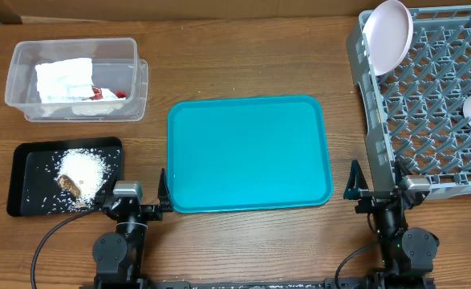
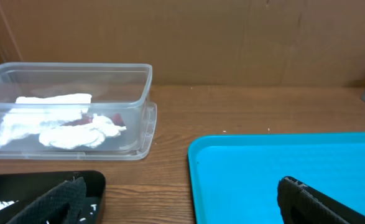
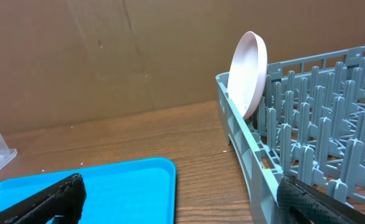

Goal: Sort waste into correct bins and load items into the dishwasher

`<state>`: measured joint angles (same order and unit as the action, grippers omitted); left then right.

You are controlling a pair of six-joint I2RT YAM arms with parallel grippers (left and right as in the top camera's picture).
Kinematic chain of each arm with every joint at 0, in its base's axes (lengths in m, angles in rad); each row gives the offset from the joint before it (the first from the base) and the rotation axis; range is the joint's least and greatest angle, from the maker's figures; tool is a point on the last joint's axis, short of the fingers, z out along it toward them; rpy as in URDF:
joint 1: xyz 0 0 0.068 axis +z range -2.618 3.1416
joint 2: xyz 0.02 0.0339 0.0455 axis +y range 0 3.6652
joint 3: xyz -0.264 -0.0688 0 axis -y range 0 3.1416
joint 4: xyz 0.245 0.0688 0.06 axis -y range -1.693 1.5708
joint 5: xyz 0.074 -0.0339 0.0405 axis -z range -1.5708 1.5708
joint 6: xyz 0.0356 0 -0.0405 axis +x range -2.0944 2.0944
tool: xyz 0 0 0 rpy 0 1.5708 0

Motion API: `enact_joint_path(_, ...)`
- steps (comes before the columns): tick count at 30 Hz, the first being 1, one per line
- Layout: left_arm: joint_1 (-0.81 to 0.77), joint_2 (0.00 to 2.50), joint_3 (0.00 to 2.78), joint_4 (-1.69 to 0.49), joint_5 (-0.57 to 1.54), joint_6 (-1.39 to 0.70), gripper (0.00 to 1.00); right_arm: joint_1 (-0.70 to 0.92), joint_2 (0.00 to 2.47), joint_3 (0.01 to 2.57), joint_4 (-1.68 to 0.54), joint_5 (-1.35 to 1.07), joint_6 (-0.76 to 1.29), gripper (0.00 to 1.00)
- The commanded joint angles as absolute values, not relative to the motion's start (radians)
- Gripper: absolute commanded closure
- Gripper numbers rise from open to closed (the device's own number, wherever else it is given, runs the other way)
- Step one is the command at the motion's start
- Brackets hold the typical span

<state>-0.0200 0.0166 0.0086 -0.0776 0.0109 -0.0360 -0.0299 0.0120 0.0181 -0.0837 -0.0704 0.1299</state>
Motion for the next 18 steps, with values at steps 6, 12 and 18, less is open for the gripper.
enact_joint_path(6, -0.027, 0.003, 0.005, -0.081, -0.004, 0.022, 0.00, -0.023, 0.003, 0.008, -0.080, -0.062, 0.123, 0.00)
enact_joint_path(12, -0.027, 0.004, 0.005, -0.078, -0.002, 0.034, 0.00, -0.023, 0.003, 0.008, -0.081, -0.062, 0.123, 0.00)
enact_joint_path(18, -0.027, 0.004, 0.005, -0.078, -0.003, 0.034, 0.00, -0.023, 0.003, 0.008, -0.081, -0.062, 0.123, 0.00)
